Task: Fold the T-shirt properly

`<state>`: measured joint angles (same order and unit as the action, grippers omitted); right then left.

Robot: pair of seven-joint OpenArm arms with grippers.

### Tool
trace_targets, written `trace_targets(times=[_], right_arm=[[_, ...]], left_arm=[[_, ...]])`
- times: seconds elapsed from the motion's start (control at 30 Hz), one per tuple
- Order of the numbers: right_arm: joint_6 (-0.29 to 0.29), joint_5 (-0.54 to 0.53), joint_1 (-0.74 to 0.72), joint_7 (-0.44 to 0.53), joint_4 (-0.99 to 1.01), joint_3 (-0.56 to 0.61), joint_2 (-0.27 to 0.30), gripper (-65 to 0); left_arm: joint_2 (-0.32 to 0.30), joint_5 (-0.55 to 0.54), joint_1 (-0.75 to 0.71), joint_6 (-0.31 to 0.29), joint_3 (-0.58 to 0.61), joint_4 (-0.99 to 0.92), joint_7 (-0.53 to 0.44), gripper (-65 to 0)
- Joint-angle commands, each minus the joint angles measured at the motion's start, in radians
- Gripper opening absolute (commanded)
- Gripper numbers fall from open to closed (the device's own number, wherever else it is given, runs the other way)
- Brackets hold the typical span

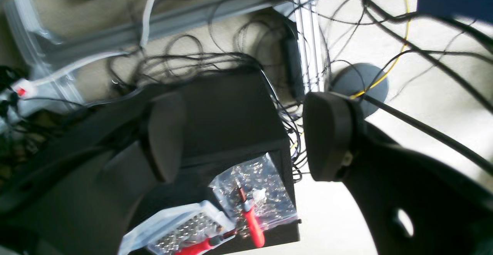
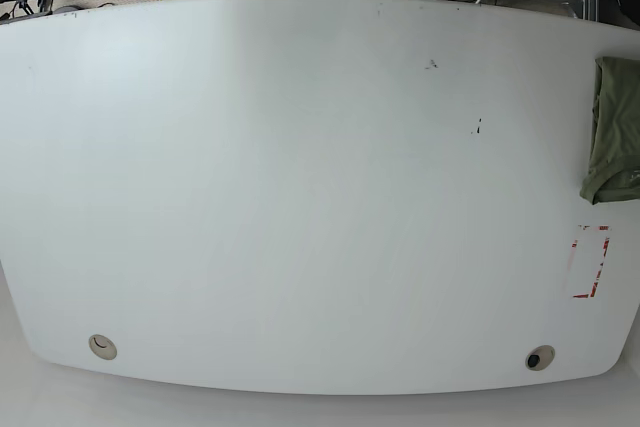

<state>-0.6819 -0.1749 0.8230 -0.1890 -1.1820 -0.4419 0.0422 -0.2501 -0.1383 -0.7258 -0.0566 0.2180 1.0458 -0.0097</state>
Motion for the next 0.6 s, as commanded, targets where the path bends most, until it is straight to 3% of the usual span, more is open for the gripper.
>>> trace_targets(times=[0.0, 0.13, 0.23, 0.37, 0.57], right_arm=[[-0.016, 0.025, -0.031, 0.026, 0.047, -0.002, 0.005, -45.5], [-0.016, 0.087, -0.101, 0.029, 0.142, -0.002, 0.005, -45.5], [-0.016, 0.107, -0.15, 0.029, 0.198, -0.001, 0.005, -45.5], [-0.016, 0.122, -0.207, 0.029, 0.265, 0.002, 0.009, -45.5], [-0.016, 0.245, -0.314, 0.03, 0.394, 0.001, 0.015, -45.5]], left_arm=[[-0.005, -0.048, 0.021, -0.004, 0.03, -0.071, -0.006, -21.7], [-0.002, -0.106, 0.124, -0.002, 0.093, -0.213, -0.006, -21.7], [0.033, -0.136, 0.205, -0.002, 0.134, -0.352, -0.006, -21.7], [0.068, -0.136, 0.331, -0.002, 0.148, -0.545, -0.009, -21.4], [0.122, -0.136, 0.483, -0.002, 0.143, -0.775, -0.009, -21.2]])
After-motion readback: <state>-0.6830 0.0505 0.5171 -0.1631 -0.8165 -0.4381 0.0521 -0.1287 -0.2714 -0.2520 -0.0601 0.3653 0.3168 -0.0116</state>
